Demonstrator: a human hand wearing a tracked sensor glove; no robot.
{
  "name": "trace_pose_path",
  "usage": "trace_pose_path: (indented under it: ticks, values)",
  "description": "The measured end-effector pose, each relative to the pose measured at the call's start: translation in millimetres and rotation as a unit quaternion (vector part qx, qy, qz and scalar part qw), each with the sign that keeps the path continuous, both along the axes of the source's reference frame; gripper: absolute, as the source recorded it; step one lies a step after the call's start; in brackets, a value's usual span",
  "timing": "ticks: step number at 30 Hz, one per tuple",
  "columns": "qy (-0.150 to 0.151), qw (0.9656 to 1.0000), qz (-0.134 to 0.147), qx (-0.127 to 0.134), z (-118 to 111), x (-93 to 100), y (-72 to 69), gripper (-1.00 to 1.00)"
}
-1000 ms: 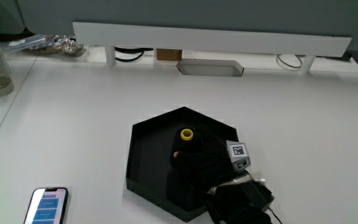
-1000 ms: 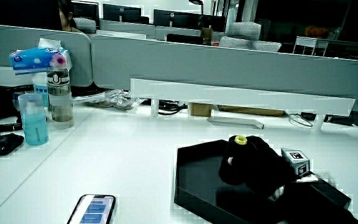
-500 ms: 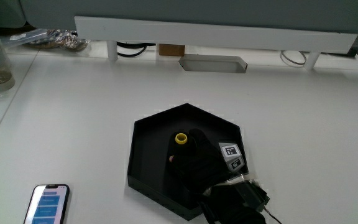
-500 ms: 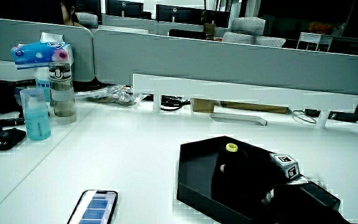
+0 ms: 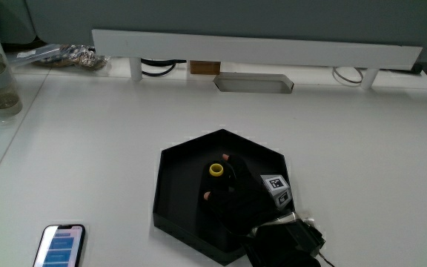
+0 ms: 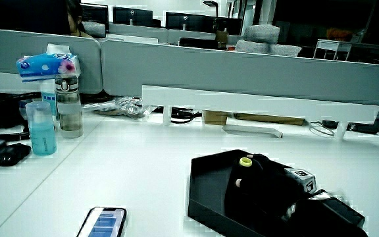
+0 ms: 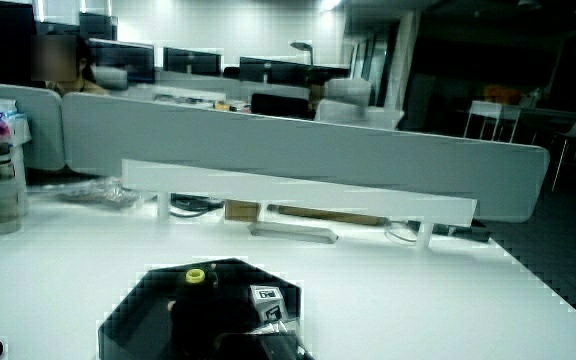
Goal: Place sewing into plate
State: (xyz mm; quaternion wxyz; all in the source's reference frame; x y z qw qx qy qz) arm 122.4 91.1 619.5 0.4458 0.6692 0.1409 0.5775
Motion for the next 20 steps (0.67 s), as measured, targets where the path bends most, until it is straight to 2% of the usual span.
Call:
trace_pose_path:
  ticks: [2, 3, 4, 5, 8, 9, 11, 15, 16, 17, 20]
  values:
    - [-0.013, 0.9999, 0.003, 0.01, -1, 1.6, 0.1, -1.0]
    - [-0.013, 0.9994, 0.011, 0.031, -3, 3.6, 0.1, -1.0]
    - [-0.022, 0.999, 0.019, 0.035, -5, 5.8, 0.2, -1.0]
    - [-0.074, 0.9969, 0.027, 0.008, -13, 6.2, 0.1, -1.0]
    - [-0.091, 0.9944, 0.041, 0.037, -22, 16.8, 1.5, -1.0]
    - [-0.082, 0.9944, 0.049, 0.045, -24, 20.7, 3.6, -1.0]
    - [-0.089, 0.9923, 0.064, 0.058, -26, 26.0, 6.5, -1.0]
    - [-0.08, 0.9921, 0.077, 0.059, -30, 40.0, 19.6, -1.0]
    - [-0.069, 0.9925, 0.084, 0.056, -30, 45.0, 23.5, -1.0]
    - [-0.07, 0.9911, 0.094, 0.063, -26, 50.1, 28.3, -1.0]
    - [-0.072, 0.9899, 0.101, 0.069, -18, 56.8, 34.9, -1.0]
